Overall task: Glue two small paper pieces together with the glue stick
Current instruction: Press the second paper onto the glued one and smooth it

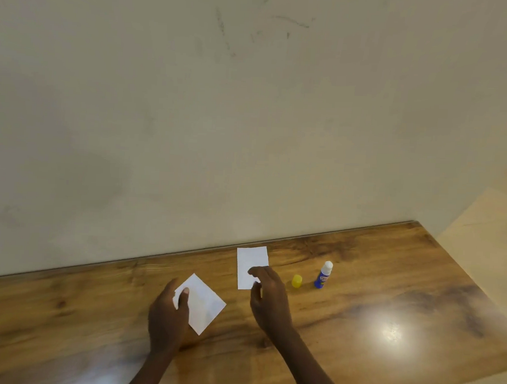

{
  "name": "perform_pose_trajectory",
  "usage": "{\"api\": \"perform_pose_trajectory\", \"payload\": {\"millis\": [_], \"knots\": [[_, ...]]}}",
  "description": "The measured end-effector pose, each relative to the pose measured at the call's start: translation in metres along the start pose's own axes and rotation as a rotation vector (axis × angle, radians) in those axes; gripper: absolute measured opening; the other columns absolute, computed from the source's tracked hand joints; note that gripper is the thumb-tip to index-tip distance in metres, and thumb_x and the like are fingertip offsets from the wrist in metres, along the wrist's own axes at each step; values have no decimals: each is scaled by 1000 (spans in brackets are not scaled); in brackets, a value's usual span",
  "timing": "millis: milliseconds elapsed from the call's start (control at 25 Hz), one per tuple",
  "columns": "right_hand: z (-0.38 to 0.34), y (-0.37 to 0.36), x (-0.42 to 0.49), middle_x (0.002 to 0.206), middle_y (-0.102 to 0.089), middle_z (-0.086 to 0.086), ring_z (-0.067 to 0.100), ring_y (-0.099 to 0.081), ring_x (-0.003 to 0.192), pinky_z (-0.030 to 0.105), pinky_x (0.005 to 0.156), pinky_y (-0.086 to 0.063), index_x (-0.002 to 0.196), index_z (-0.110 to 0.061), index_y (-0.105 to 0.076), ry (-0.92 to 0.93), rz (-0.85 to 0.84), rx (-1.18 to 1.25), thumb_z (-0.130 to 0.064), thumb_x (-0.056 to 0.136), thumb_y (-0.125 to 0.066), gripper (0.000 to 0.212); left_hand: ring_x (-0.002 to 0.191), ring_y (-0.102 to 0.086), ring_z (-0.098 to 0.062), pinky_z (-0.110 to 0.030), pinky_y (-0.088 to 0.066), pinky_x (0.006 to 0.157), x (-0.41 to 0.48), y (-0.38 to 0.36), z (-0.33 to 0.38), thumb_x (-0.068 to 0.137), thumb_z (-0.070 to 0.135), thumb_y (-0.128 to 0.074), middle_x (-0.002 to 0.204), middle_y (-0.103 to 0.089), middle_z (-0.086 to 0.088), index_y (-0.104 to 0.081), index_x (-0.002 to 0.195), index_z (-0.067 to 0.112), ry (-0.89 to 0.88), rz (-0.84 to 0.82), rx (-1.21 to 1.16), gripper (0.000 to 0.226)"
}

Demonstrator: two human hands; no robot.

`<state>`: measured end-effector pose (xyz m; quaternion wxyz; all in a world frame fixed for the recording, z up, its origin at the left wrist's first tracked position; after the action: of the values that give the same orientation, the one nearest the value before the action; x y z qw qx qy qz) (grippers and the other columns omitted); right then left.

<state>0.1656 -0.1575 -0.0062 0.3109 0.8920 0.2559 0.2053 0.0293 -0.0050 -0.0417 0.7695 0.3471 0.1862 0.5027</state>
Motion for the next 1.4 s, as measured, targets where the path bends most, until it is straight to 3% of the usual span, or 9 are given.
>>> {"api": "perform_pose_trajectory", "payload": {"millis": [120, 240, 480, 640, 760, 880, 960, 1080, 1400], "knots": [[15, -27, 10, 141, -38, 13, 26, -36, 127, 29, 103, -33, 132, -7, -32, -255, -50, -136, -19, 91, -47, 46, 92, -64, -38, -33, -47, 72, 6, 9, -4, 84, 6, -58, 108, -67, -22, -59, 112, 0, 2, -26, -40, 29], [31, -33, 23, 142, -31, 19, 32, -34, 127, 38, 104, -33, 137, -4, -15, -449, -92, -306, -27, 89, -51, 63, 95, -64, -32, -33, -51, 73, 10, -4, 8, 83, 9, -61, 115, -65, -18, -59, 114, 3, -32, -95, -91, 32], [55, -39, 44, 127, -50, 20, 35, -50, 115, 41, 92, -46, 123, -2, -33, -707, -133, -302, -23, 71, -74, 70, 97, -64, -30, -26, -46, 75, 17, -14, 0, 81, 11, -64, 118, -64, -17, -61, 111, 4, 34, -120, -178, 31], [50, -33, 55, 120, -57, 24, 38, -54, 109, 42, 86, -48, 112, 5, -50, -635, -31, -13, -6, 78, -64, 38, 92, -65, -30, -24, -43, 75, 22, 8, -31, 80, 4, -62, 108, -68, -18, -62, 109, 1, 82, -50, -196, 29], [28, -35, 49, 117, -58, 19, 35, -55, 103, 46, 85, -49, 112, 4, -51, -571, 47, 326, -5, 81, -60, 34, 105, -59, -30, -31, -43, 88, 21, 21, -53, 83, 6, -59, 113, -66, -17, -58, 115, 3, 69, -52, -195, 32], [0, -55, 32, 108, -54, 6, 25, -56, 96, 35, 74, -54, 114, -9, -47, -464, -171, 460, -10, 78, -66, 41, 122, -46, -28, -40, -35, 103, 13, 20, -61, 88, 10, -52, 129, -55, -14, -46, 128, 9, -32, -119, -106, 41], [-13, -72, 18, 106, -56, 4, 21, -57, 91, 24, 64, -50, 110, -13, -48, -444, -359, 459, -13, 80, -64, 34, 132, -36, -24, -42, -22, 111, 9, 15, -63, 91, 15, -45, 140, -44, -9, -37, 135, 14, -89, -174, -16, 44], [-14, -82, 6, 107, -56, 8, 20, -56, 89, 20, 60, -45, 114, -11, -49, -490, -417, 433, -15, 83, -60, 33, 134, -33, -16, -36, -11, 112, 5, 14, -61, 93, 19, -41, 141, -44, 1, -28, 138, 19, -157, -190, -4, 47], [-10, -85, 13, 110, -53, 9, 14, -53, 79, 15, 51, -41, 119, -12, -48, -457, -523, 234, -17, 82, -62, 40, 119, -51, -23, -32, -19, 108, 0, 21, -65, 86, 14, -51, 127, -57, -10, -41, 130, 8, -235, -74, -96, 46]]}}
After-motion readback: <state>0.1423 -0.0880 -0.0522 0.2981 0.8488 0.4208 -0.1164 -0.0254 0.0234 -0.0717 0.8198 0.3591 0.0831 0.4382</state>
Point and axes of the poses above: each hand's wrist, its own x-axis towards the middle knuckle, its own y-axis out of the back of the hand, z = x × y, the point moved 6 cm from there along x, towards the middle knuckle
